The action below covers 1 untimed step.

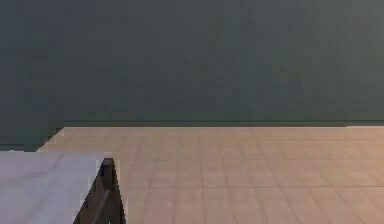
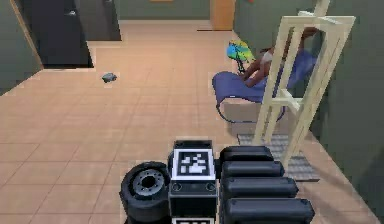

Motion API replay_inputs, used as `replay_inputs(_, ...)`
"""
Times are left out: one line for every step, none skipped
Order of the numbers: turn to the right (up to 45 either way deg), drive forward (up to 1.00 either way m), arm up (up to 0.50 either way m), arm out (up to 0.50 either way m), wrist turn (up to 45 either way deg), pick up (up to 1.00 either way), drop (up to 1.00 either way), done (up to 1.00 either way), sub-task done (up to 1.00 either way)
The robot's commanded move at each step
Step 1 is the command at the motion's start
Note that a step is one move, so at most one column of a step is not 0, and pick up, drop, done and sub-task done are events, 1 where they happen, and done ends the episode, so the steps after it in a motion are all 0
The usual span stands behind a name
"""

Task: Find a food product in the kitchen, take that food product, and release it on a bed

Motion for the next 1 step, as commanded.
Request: replay_inputs(45.0,0.00,0.00,0.00,0.0,0.00,0.00,0.00,0.00)
